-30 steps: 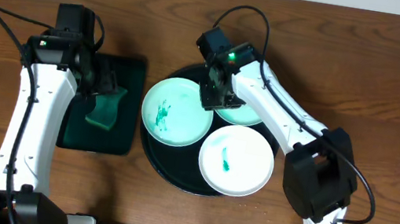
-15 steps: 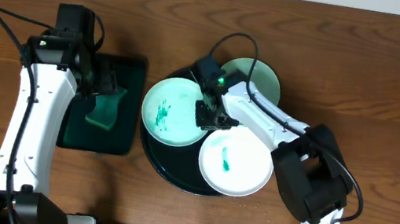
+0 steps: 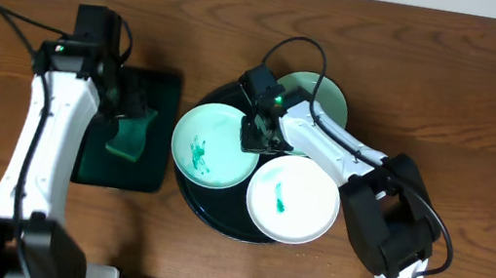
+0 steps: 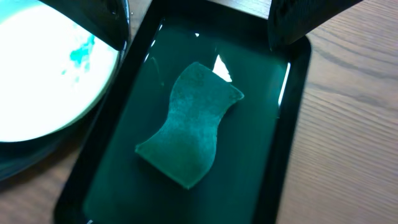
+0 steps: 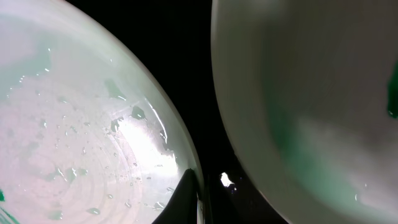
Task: Clean dirty plates on tray and stack at the side
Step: 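Grasp the green sponge with the left gripper and the top plate rim with the right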
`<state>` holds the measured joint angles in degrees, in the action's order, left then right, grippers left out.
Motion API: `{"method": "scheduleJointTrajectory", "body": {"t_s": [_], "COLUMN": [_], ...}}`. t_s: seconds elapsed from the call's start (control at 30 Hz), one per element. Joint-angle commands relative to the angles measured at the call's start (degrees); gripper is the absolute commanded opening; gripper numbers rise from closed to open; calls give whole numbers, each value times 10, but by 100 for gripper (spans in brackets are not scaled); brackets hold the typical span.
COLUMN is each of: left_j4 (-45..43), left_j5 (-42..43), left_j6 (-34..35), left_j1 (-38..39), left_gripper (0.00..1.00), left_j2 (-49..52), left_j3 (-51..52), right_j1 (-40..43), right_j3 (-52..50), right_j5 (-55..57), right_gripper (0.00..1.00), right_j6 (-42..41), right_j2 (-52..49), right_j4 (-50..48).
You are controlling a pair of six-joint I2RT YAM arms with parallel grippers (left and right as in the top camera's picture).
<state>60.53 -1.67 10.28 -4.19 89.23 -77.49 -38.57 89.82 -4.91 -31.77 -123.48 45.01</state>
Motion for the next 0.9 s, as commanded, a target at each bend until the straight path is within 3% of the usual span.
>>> {"method": "scheduleJointTrajectory", "body": {"t_s": [0.0, 0.17, 0.27, 0.43, 0.6, 0.87], "left_j4": [3, 4, -2, -7, -40, -49], "left_j5": [20, 23, 23, 23, 23, 38], "left_j6": [-11, -31, -79, -156, -156, -156], "left_j1": [-1, -1, -2, -6, -24, -26], "left_gripper": [70, 65, 58, 56, 51, 24], "left_j2": [65, 117, 145, 190, 249, 264], "left_j3": [8, 8, 8, 9, 9, 9], "right_j1": [9, 11, 11, 11, 10, 10], "right_j3": [-7, -7, -7, -7, -7, -7], "right_j5": [17, 16, 14, 14, 14, 9], "right_gripper": [1, 1, 1, 1, 1, 1], "right_j6": [8, 12, 20, 21, 25, 37], "right_j2": [-19, -19, -19, -19, -19, -19], "right_j4": [-5, -5, -5, -7, -7, -9]}}
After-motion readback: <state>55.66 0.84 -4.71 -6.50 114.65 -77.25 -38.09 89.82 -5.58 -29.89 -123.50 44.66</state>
